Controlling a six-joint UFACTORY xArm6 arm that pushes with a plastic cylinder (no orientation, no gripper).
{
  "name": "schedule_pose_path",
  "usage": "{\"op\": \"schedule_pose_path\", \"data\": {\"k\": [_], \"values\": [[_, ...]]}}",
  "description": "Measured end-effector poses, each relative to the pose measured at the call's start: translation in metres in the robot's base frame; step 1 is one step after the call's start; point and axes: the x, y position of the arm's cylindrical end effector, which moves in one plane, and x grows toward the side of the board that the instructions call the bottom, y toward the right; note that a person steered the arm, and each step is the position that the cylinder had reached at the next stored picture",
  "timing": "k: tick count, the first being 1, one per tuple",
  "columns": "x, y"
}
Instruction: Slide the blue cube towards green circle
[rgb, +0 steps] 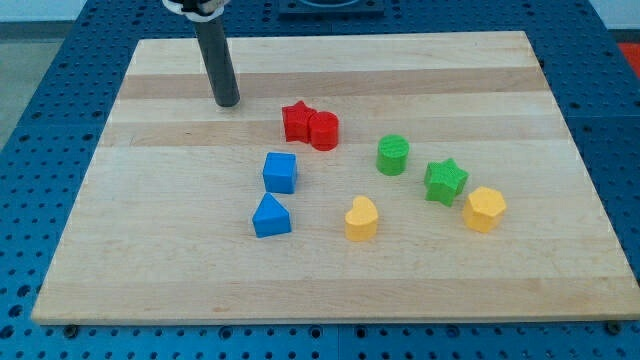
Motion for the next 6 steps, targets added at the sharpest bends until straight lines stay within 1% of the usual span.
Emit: {"op": "schedule_pose_path", "data": {"k": [1,2,3,4,5,6], "values": [[0.002,0.006],[0.002,0.037],[-0.013,0.066],[-0.042,0.122],[-0.043,0.155],[-0.042,0.201]]}}
